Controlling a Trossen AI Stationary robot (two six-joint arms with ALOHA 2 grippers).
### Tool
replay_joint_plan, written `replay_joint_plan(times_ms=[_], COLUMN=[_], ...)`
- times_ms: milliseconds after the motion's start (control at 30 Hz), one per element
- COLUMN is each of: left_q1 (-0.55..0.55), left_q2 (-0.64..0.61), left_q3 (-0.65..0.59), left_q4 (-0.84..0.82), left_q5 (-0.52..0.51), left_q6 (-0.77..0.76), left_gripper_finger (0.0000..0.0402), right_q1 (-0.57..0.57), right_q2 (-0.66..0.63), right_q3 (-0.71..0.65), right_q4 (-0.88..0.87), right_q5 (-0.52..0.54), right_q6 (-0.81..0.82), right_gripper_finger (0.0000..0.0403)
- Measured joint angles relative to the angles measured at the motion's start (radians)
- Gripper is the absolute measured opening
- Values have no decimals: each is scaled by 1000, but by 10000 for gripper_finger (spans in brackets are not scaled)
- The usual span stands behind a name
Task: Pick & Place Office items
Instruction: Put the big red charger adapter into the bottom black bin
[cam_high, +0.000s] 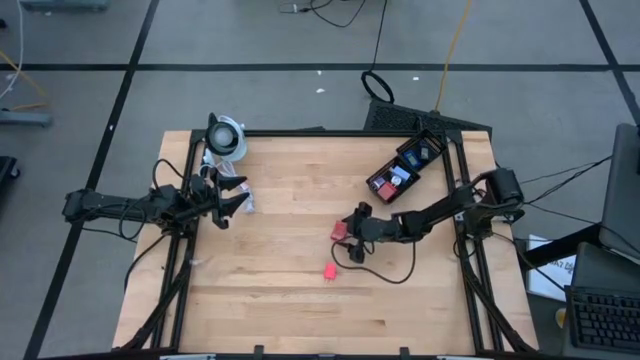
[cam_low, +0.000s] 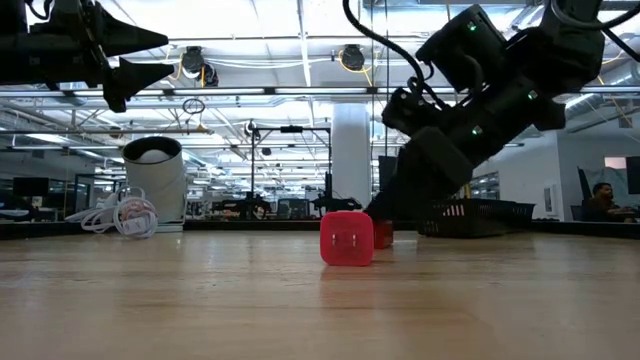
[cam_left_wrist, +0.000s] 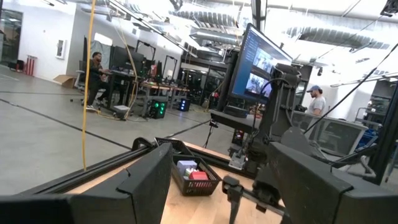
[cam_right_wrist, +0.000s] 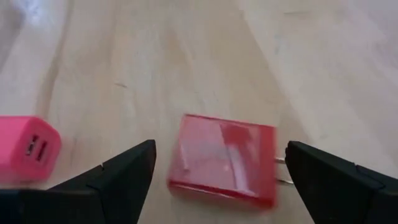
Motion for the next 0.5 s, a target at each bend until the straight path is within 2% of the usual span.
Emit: replay_joint_plan(times_ms=[200,500], left_q1=[0,0], left_q2=[0,0], left_q3=[0,0], left_q4=[0,0], left_q5=[0,0], left_q6=[0,0], left_gripper_finger=[267,267], right_q1=[14,13], right_q2=[77,81], right_q3=[1,1], right_q4=[54,52], right_q5=[6,2], right_q6=[27,53], right_gripper_finger=[343,328])
